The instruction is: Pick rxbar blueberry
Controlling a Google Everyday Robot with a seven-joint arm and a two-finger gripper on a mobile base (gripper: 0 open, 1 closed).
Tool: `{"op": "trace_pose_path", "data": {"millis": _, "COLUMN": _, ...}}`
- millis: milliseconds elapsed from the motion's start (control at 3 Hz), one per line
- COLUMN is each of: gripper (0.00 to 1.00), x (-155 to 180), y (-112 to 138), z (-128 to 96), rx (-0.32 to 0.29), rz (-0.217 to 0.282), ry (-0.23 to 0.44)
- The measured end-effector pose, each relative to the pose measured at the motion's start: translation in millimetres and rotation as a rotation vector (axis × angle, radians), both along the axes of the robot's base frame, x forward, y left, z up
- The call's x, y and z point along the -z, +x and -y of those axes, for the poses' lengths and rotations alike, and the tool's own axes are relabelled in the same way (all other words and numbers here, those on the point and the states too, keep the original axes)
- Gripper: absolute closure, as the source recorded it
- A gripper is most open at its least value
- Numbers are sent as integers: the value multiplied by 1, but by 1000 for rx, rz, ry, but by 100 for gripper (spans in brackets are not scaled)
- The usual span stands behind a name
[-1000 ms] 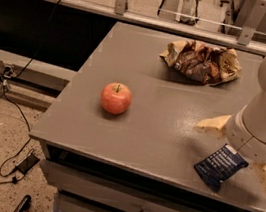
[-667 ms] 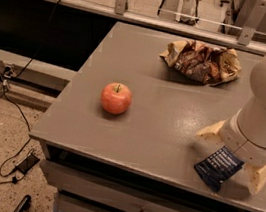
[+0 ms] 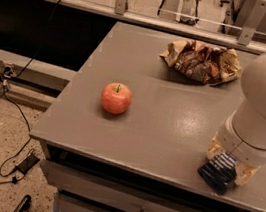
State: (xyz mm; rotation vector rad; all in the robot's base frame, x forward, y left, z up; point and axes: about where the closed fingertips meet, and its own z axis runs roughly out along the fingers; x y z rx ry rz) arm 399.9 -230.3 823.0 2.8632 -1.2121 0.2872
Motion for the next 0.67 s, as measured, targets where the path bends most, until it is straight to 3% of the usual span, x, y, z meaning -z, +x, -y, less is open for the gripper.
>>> {"op": "trace_pose_path", "data": {"millis": 333, "gripper": 88, "x": -4, "y": 0, "z": 0, "rx": 0, "rz": 0, "ry": 0}}
{"op": "trace_pose_path", "data": {"millis": 667, "gripper": 100, "x": -9, "y": -1, "z": -2, "rx": -8, "rz": -14, "ry": 76}}
